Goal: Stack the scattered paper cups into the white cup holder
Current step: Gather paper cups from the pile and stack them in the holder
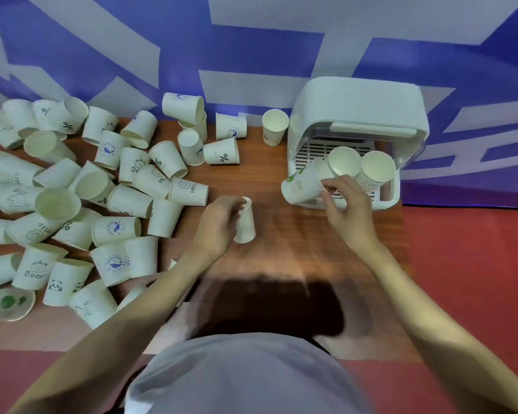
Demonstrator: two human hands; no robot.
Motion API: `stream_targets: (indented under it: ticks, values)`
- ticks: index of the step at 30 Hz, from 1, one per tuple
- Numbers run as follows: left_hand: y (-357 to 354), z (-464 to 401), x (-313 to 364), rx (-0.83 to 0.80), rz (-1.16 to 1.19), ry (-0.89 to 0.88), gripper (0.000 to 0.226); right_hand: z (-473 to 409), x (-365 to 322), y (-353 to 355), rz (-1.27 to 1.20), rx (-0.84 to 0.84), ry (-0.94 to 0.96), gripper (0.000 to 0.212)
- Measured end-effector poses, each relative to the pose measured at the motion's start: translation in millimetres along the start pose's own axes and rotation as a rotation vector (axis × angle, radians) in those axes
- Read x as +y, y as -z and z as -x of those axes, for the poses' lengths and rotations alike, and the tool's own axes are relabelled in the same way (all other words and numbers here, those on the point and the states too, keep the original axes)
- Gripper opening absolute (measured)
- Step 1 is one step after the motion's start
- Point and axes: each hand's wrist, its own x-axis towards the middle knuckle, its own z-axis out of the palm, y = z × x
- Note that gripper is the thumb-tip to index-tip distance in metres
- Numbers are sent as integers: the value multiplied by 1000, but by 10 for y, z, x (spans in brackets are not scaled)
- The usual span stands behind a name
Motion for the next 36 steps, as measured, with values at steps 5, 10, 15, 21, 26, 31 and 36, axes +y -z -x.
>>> stream_targets:
  ticks: [5, 10, 15, 21, 26, 31, 36]
  values:
    - [-100, -398, 703, 94, 55, -272, 24, -36, 204, 545, 115, 383, 42, 14]
    - [-231, -760, 1379, 162, 118, -529, 17, -101, 542, 846, 325, 482, 113, 21]
    - [-529, -1001, 1543, 81, -91, -679, 19, -53, 840, 862, 401, 364, 154, 24]
    - [-790, -1049, 1367, -11, -209, -723, 16, -14, 1080, 722, 410, 271, 132, 25]
    - [-903, -1076, 1354, -82, -240, -702, 24, -66, 1132, 665, 430, 155, 71, 27]
    - [-989, -1158, 1277, -172, -273, -578, 34, -150, 1131, 603, 486, -17, -27, 25]
    - [-1080, -1166, 1235, -235, -281, -488, 33, -192, 1157, 518, 469, -92, -133, 27]
